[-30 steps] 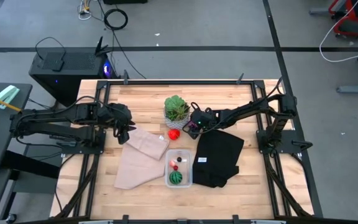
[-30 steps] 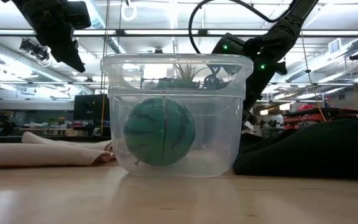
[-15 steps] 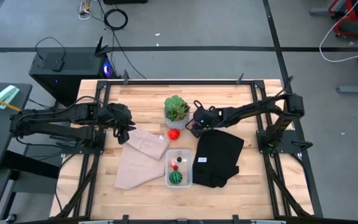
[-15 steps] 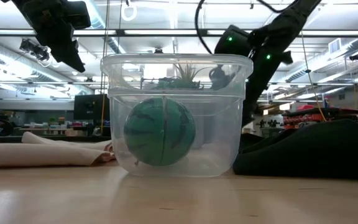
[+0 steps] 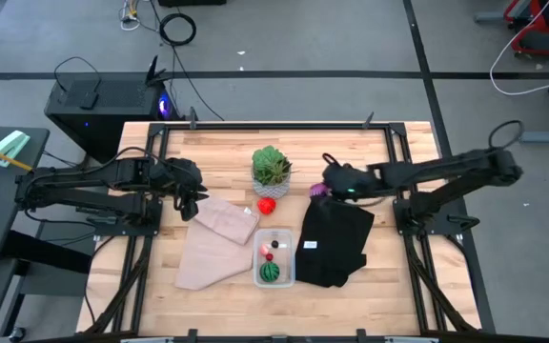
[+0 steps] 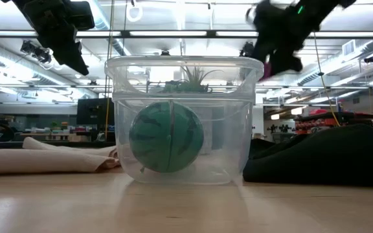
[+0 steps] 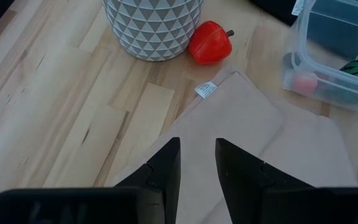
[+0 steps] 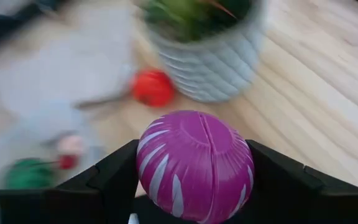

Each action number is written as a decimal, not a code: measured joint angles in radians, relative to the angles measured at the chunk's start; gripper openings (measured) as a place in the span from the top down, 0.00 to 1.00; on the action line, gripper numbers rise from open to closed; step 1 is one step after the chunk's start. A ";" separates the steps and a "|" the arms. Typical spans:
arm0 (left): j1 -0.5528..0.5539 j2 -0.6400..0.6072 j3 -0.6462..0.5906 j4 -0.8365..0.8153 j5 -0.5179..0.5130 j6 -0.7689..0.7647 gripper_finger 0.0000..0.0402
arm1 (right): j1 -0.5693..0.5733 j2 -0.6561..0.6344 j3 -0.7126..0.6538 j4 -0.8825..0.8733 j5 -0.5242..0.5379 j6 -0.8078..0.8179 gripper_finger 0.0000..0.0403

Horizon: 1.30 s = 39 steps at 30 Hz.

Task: Pick and placing Produce into tupperware
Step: Put the purple onion into the transparent container

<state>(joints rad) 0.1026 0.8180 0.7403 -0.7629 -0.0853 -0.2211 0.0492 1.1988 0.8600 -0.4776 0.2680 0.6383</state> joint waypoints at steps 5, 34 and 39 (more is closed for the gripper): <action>0.000 0.000 0.000 0.004 0.000 0.000 0.73 | 0.087 -0.094 0.000 0.077 0.002 -0.009 0.32; 0.000 0.000 0.000 0.003 0.000 0.024 0.73 | -0.011 0.492 0.954 0.045 -0.297 -0.561 0.32; 0.000 0.000 0.000 0.002 0.000 0.025 0.73 | 0.006 0.605 1.116 -0.136 -0.387 -0.571 0.32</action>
<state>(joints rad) 0.1028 0.8177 0.7403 -0.7609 -0.0853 -0.1963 0.0550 1.8038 1.9758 -0.6140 -0.1188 0.0674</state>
